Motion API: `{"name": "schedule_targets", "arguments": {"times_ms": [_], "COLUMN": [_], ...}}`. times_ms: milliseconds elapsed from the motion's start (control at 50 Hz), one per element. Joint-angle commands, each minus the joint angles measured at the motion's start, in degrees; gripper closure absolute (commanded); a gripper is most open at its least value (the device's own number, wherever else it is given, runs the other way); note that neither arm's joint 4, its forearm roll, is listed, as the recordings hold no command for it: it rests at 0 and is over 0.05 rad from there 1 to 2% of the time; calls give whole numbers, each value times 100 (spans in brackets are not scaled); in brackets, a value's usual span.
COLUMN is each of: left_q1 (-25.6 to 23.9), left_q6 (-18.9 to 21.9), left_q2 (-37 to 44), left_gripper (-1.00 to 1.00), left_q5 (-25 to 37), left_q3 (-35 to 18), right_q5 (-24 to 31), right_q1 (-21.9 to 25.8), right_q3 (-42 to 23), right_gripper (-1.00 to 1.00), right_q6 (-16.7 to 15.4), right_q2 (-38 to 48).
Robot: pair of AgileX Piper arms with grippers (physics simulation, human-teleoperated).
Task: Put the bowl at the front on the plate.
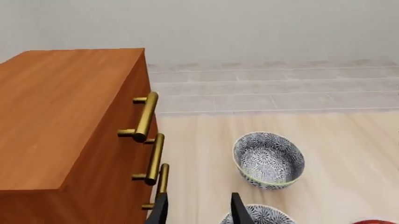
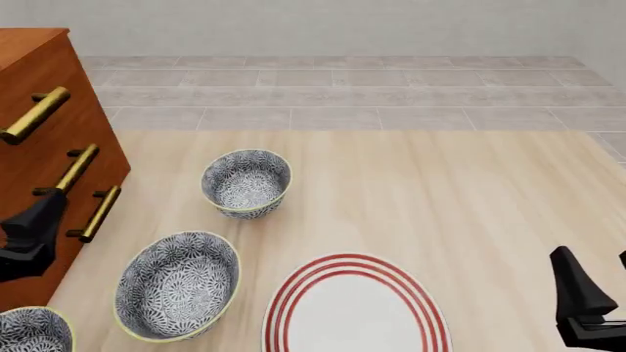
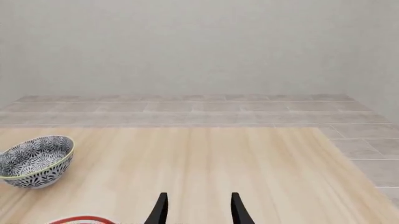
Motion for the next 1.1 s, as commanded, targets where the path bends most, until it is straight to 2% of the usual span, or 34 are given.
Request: {"name": "schedule_targets", "arguments": {"times_ms": [20,80,120,220,300,440,520,580,720,840,960,1100], "left_q1": [-101,-104,-81,-118,-240,-50,-4,-36,117,127,325,464], "left_q6": [-117,-122,90,177,66,88,-25,-258,-250,-458,-419,-398], "left_q2": [800,797,642,40,-242,-312,-429,-421,-845,-964,-1110,-913], "left_gripper": [-100,-100,-100,-100,-100,-100,-100,-100,-100,-100,-100,-100], "left_q5": [877,1091,1305,2014,2348,2326,2454,2476,2908,3098,3315,3133], "left_q3": [-477,-278,-172,-167,-154,313,649,860,929,1116,1219,1459], "right_q5": [4,1,-6,-12,-24,1,-7,-14,45,37,58,53], "right_q1": [31,39,44,59,68,90,86,83,89,59,60,72], "right_q3": [6,1,4,6,12,8,10,11,3,4,2,6], "right_gripper": [-100,-100,-100,-100,-100,-100,-100,-100,-100,-100,-100,-100], "right_q6": [-23,-24,-27,-33,-45,-56,-34,-4,37,104,120,122], "right_q2": [29,42,46,51,65,45,60,70,25,48,26,24]}}
